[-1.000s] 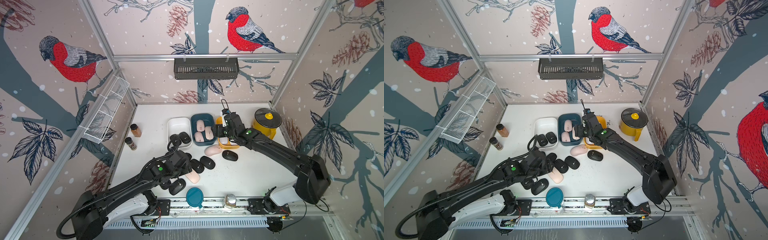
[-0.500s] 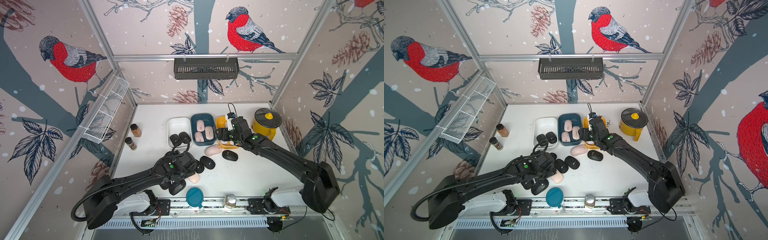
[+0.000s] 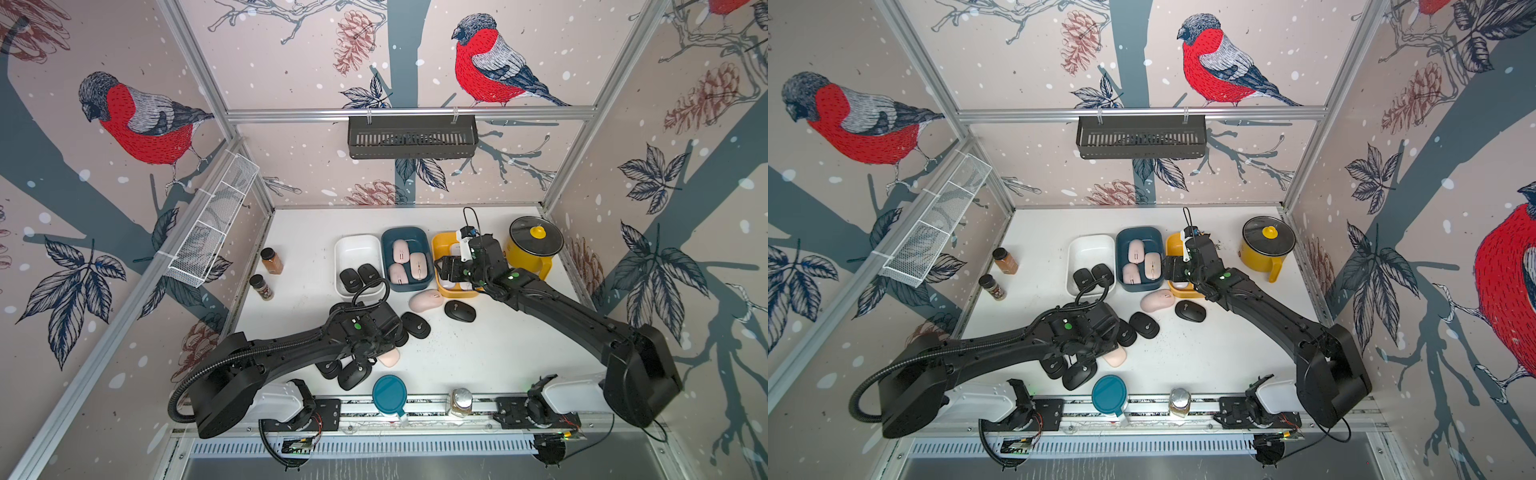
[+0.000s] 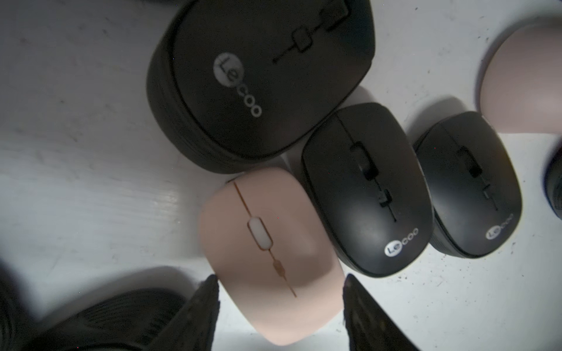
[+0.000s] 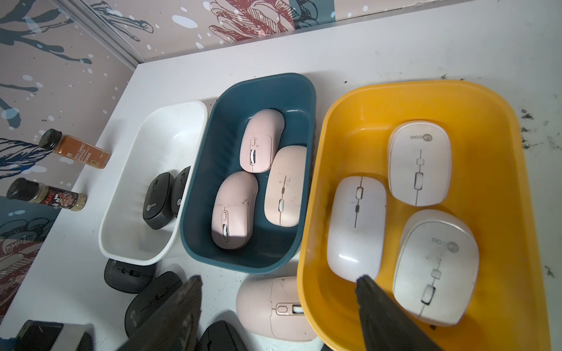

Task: Place the mice by color into the storage box
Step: Pick up the mouse from the center of the board.

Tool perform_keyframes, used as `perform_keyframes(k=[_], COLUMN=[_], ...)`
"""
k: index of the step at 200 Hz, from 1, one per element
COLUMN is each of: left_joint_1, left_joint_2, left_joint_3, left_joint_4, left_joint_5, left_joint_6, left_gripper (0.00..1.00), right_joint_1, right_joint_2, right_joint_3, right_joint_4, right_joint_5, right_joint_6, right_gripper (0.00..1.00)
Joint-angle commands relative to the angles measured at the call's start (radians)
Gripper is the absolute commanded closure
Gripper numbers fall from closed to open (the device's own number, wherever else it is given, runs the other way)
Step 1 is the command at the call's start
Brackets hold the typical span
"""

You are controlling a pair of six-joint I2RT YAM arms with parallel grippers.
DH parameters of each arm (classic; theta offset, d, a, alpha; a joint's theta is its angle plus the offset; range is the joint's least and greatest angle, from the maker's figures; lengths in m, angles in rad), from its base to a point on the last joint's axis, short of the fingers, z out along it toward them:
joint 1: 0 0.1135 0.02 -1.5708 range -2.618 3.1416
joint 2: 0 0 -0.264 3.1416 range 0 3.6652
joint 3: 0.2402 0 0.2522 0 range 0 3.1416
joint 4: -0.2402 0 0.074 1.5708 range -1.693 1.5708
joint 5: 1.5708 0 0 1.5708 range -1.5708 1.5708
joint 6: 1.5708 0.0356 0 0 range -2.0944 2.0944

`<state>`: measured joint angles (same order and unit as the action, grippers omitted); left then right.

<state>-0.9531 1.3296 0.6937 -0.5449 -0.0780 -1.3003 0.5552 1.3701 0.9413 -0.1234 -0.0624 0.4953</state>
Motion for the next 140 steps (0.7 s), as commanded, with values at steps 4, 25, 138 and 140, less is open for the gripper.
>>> perform_keyframes(k=[4,25,138,140], left_joint_1=[-0.003,-0.003,-0.003,-0.003], left_joint_2=[0.034,0.077,0.170,0.172], left_joint_3=[0.026,0.049,0.118,0.118], left_joint_4=[-0.028,-0.047,-0.074,-0.075], left_joint_5=[-0.002,0.010,0.004,0.004], left_joint_6=[0.006,0.011,0.051,0.053], left_gripper=[0.36,0.38,0.27,0.27], right_joint_1=[-0.006,-0.013,-0.048,-0.049], right_joint_2=[-0.002,0.006,0.009,0.010], right_joint_3=[-0.010,-0.018,-0.045,-0.047], right_joint_4=[0.040,0.047,0.066,0.067], right_joint_5=[-0.022,-0.029,-0.058,-0.059], right_joint_6=[0.019,0.027,0.041,0.040], right_gripper=[0.20,0.20,0.20,0.20])
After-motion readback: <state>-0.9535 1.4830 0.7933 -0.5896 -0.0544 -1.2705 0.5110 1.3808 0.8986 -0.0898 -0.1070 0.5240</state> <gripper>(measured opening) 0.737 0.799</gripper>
